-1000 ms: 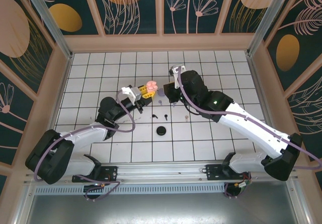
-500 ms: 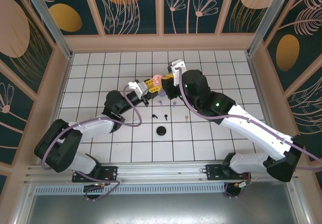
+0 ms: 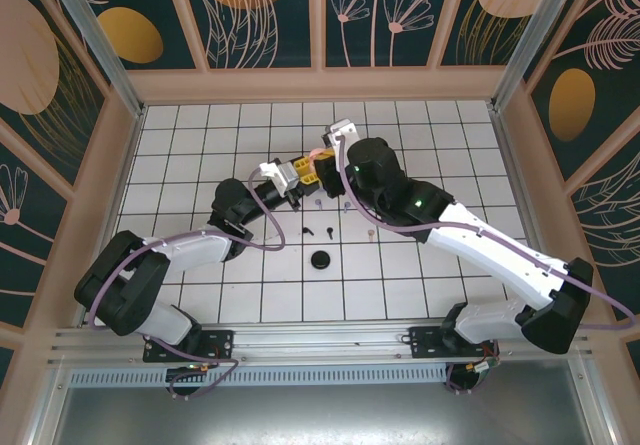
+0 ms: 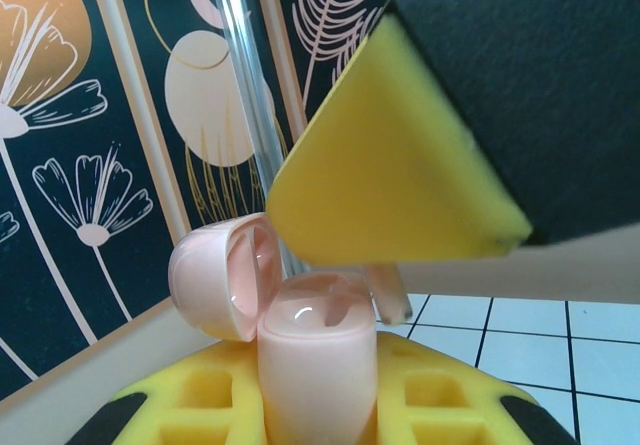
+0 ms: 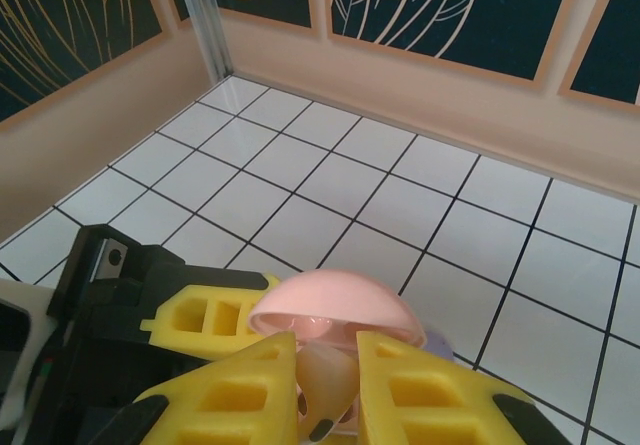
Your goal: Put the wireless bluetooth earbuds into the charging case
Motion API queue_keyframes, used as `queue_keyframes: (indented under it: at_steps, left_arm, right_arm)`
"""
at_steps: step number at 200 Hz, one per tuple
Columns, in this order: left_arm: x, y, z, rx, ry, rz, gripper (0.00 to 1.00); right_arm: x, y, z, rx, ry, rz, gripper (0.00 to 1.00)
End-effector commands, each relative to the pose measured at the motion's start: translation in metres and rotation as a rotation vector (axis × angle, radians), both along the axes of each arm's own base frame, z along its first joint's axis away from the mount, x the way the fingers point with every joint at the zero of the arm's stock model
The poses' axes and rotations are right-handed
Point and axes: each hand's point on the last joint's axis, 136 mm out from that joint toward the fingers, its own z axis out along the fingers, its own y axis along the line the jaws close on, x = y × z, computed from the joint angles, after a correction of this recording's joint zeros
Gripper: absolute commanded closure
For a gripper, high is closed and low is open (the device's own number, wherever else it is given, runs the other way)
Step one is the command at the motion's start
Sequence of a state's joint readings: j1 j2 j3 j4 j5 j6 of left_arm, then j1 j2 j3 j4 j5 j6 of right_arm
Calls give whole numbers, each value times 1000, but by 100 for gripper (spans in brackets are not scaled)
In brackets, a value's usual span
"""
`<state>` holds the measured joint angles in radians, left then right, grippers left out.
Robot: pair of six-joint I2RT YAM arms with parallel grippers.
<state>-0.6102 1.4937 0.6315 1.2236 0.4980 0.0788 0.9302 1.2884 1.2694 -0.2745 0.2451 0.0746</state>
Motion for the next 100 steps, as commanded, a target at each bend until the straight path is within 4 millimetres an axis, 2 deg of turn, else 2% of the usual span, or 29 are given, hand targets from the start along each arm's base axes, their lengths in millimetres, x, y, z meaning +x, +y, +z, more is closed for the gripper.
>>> queue_keyframes:
  at_steps: [1,42,100]
  left_arm:
    - [-7,-4,17,-23,-63,-29,100]
    - [-8,-5,16,-16,-61,-39,100]
    - [-8,-6,13,-12,-54,-45,100]
  right_arm:
    - [6,2,20,29,-48,-3,82]
    - [10,-1,21,43,-41,-7,83]
    - [-1,-6,49,121,-58,24,83]
